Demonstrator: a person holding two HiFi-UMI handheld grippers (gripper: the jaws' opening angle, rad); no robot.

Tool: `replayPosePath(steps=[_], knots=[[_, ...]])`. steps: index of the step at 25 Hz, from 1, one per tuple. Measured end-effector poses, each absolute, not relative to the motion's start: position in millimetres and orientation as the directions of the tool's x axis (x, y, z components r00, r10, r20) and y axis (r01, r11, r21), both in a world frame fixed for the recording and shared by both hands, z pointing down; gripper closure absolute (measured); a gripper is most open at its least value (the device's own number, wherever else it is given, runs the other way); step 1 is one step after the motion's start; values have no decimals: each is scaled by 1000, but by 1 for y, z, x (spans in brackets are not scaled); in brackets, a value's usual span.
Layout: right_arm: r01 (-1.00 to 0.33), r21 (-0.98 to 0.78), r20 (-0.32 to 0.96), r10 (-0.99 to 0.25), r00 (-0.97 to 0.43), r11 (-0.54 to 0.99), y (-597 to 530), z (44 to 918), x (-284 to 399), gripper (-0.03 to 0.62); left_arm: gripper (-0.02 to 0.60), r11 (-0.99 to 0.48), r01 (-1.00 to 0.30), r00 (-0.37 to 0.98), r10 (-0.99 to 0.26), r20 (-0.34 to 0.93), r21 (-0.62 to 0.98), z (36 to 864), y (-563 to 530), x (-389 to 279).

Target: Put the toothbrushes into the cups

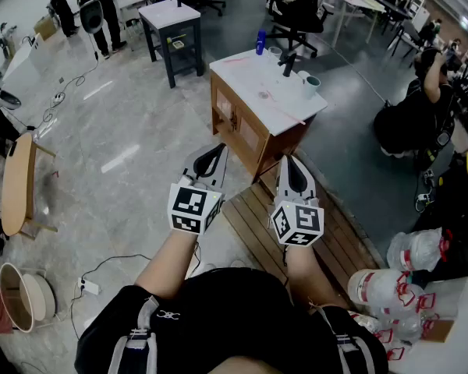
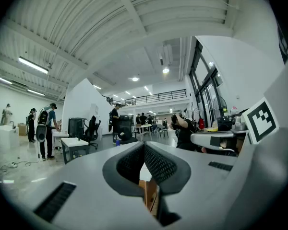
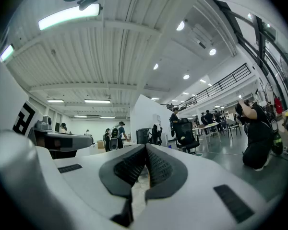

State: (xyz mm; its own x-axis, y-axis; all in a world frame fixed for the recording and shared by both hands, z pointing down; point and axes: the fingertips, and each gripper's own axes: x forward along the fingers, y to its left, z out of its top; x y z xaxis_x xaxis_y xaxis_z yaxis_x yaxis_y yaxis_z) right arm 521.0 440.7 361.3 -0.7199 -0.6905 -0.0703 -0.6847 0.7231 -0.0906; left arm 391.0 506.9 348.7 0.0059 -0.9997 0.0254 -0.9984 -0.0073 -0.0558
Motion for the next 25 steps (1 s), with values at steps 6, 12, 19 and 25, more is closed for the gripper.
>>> replayPosePath(steps=[6,12,19,25], knots=[[-693,-89,-90,-699,-709,715,461,356,523,579,569,-13,-997,11,-999,30,-70,346,534,397],[-686,-93,-101,-693,-714,721,476,348,506,579,569,3,-997,-5,-1000,22,-81,340,558,386],[-686,-82,-85,-691,-718,723,488,352,481,579,569,15,-997,-16,-1000,16,-73,340,574,365],[-709,-82,-90,-714,-695,700,496,357,462,579,569,5,-998,-6,-1000,17,-67,350,587,340]])
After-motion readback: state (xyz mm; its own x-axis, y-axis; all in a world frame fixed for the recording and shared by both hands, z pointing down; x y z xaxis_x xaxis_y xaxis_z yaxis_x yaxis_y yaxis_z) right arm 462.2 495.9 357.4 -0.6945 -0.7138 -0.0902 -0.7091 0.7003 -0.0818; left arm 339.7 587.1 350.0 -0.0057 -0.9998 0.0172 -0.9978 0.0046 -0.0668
